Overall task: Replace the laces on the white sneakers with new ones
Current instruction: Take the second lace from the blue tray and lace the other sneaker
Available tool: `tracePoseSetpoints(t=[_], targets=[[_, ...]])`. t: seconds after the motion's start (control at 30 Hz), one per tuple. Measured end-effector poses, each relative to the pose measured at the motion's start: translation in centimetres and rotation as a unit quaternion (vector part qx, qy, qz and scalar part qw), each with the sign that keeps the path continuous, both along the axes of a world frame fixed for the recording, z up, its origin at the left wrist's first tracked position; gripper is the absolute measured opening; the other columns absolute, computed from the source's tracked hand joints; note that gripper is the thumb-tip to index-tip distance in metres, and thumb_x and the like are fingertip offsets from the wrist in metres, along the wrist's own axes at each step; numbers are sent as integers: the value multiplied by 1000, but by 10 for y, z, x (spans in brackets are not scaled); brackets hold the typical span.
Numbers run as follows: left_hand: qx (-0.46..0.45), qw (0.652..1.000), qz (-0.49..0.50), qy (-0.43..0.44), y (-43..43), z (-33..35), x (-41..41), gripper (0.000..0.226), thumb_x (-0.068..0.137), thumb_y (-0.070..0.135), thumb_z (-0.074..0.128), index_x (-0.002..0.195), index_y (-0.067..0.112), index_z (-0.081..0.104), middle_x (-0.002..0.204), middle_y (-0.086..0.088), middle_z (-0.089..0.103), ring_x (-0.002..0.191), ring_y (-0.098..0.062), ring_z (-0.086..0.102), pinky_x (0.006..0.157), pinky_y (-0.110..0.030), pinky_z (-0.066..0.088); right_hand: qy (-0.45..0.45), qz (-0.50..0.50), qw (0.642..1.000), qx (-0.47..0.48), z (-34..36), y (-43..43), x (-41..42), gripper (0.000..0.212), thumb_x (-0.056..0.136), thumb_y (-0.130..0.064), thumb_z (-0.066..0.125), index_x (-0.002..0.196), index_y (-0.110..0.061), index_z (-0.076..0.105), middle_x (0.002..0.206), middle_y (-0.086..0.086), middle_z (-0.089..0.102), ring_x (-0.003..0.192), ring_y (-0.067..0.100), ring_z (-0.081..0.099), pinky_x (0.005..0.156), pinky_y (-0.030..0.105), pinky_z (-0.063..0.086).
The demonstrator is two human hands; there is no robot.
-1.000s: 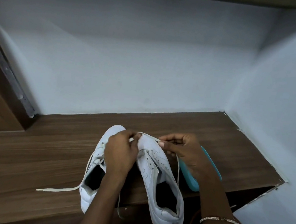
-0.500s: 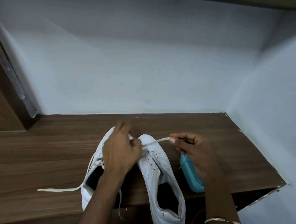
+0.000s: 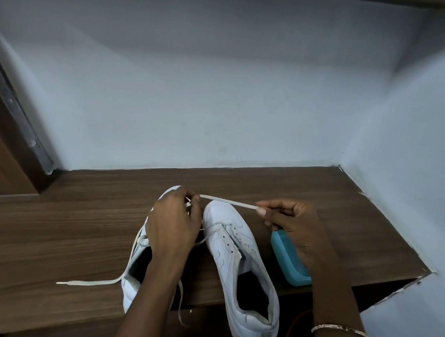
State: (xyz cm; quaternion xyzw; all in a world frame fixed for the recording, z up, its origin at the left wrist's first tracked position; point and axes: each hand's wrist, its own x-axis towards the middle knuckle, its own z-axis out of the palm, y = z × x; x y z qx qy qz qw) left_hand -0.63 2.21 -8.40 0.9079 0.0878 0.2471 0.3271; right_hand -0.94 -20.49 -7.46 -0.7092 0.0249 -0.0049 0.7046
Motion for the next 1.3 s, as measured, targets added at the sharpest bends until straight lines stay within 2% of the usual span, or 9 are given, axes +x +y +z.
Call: tracePoseSetpoints(t=[0.13,0.3,0.43,0.57,0.63,0.77,1.03,1.2,1.3], targets=[[12,1000,-2,-1,-3,-1,-3,13,86,27,61,96,24,67,105,3,62,80,-26,63,60,-31,44,-2,6,1000,-6,-6,8,4,15,85,-4,74,98,-10,78,84,13,76,74,18,65,67,21,51],[17,975,-223,0,-11,-2,-3,42,86,39,54,127,40,59,122,16,60,101,-6,61,77,-31,52,-2,51,998,-32,-10,28,8,18,90,3,67,105,-5,72,87,15,77,82,25,74,79,33,61],[-22,958,-284,33,-20,-13,-2,33,93,37,62,126,39,61,108,16,68,66,7,53,68,-25,46,-5,23,999,-48,-11,41,8,14,82,2,76,90,6,66,76,21,74,64,25,71,64,31,62],[-37,950,-309,31,-20,-18,6,18,92,26,67,109,25,73,94,15,68,81,4,58,73,-20,47,-16,-17,995,-101,-15,44,9,9,76,-1,82,80,0,74,70,19,72,55,14,64,54,20,53],[-43,948,-313,38,-17,-18,8,13,91,22,69,102,22,76,88,16,68,77,7,58,69,-11,41,-24,-20,995,-98,-14,43,7,10,76,-5,83,83,-2,77,71,17,73,58,14,64,56,20,52],[-48,965,-258,27,-14,-22,12,8,89,21,70,88,24,78,82,11,73,72,-2,63,64,-19,41,-11,-16,997,-69,-14,42,5,10,82,-9,79,92,-6,78,79,12,76,67,13,68,64,22,55],[-13,978,-192,76,-10,-25,8,16,93,43,62,97,38,77,84,14,74,75,-4,66,64,-27,50,56,15,959,-277,-17,42,4,34,69,-23,85,101,-25,72,96,-8,69,86,9,65,82,27,56],[26,974,-218,58,-15,-27,8,17,97,36,56,99,32,72,83,9,73,73,-12,65,66,-32,50,43,28,946,-319,-15,48,3,37,66,-22,82,101,-24,71,95,-8,68,77,6,62,78,27,55],[-12,969,-239,67,-20,-30,7,9,98,31,56,104,25,58,66,5,66,64,-14,62,66,-35,50,32,14,935,-352,-14,47,4,43,63,-27,85,103,-25,69,96,-9,68,80,7,62,80,29,56]])
